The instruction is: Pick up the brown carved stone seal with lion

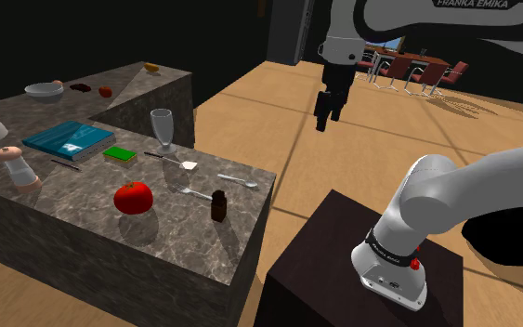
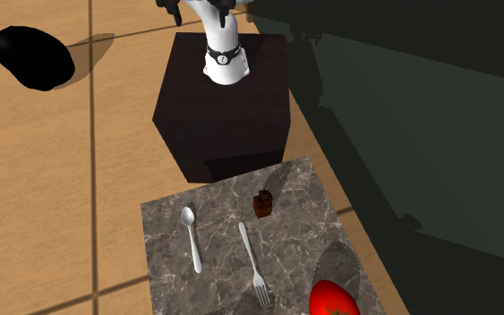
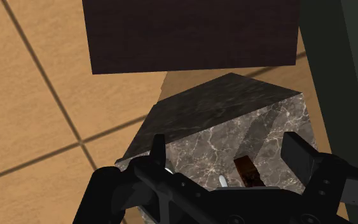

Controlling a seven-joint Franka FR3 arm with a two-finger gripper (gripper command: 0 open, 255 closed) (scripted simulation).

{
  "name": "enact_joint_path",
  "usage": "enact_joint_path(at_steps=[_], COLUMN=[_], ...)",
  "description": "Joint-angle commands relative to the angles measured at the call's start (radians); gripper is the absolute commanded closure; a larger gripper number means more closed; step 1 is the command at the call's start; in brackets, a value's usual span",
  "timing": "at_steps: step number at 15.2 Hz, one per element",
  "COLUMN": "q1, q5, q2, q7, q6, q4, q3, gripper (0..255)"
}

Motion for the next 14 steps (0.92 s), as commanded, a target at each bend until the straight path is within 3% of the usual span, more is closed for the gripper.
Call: enact_joint_path(at_steps=[1, 14], q1=[0.000, 0.032], q5=[0.000, 0.049], q2=[0.000, 0.388], q7=[0.000, 0.128], q6=[0.000, 0.440], q4=[0.000, -0.034], q3=[0.000, 0.110], gripper=[0, 0])
